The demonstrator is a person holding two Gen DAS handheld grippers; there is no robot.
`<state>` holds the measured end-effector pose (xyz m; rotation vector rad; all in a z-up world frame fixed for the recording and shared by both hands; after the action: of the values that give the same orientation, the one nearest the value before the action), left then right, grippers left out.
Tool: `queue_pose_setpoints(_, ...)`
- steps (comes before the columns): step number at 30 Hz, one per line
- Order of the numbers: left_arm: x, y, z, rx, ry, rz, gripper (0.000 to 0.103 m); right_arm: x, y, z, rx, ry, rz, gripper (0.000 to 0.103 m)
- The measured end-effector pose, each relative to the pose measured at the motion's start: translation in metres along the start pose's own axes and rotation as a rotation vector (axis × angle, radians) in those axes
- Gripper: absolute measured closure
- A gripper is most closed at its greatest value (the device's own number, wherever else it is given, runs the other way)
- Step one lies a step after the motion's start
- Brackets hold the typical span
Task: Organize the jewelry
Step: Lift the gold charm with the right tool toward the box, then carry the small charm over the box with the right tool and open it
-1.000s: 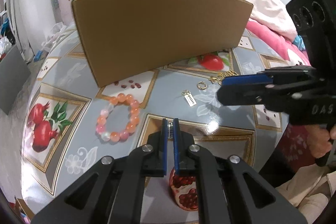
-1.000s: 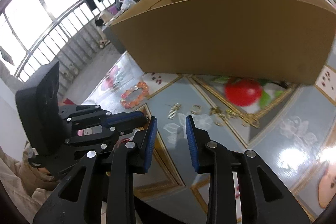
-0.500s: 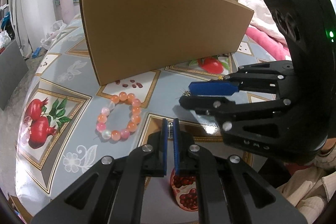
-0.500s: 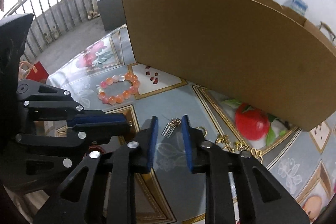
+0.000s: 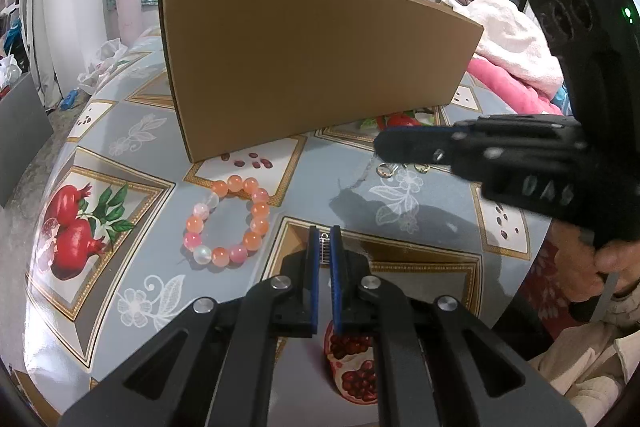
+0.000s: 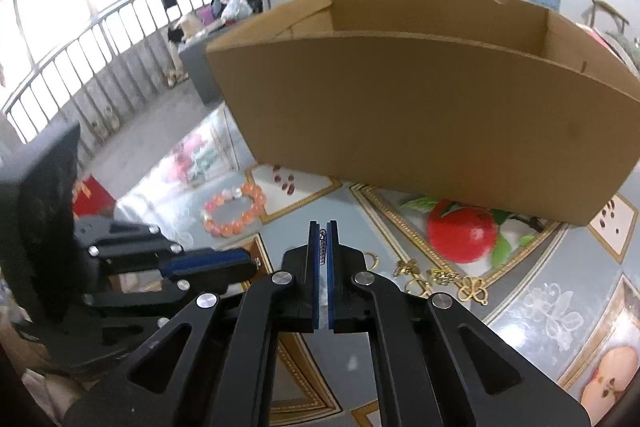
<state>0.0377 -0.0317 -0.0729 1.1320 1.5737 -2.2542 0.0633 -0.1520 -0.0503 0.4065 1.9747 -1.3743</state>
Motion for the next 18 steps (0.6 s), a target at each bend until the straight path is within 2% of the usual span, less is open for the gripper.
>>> queue_pose_setpoints(11, 0.001, -0.006, -0.006, 0.027, -0.029, 0.013, 0.099, -0.007, -0.011, -0.001, -0.040, 0.048, 0.078, 0.102)
queue_pose_setpoints(18, -0.009, -0.029, -0.010, 0.030, -0.047, 0.063, 0.099, -0.013, -0.031, -0.003, -0.055, 0.035, 0.145, 0.102)
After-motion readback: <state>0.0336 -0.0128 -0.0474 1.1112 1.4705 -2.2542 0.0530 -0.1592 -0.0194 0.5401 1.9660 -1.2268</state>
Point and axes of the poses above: each gripper's, at about its wrist camera, not at the fingertips, and y roughly the way its jaws point, z to its right, x to its underside, the point moved 2 cm from there along y, roughly the way its jaws point
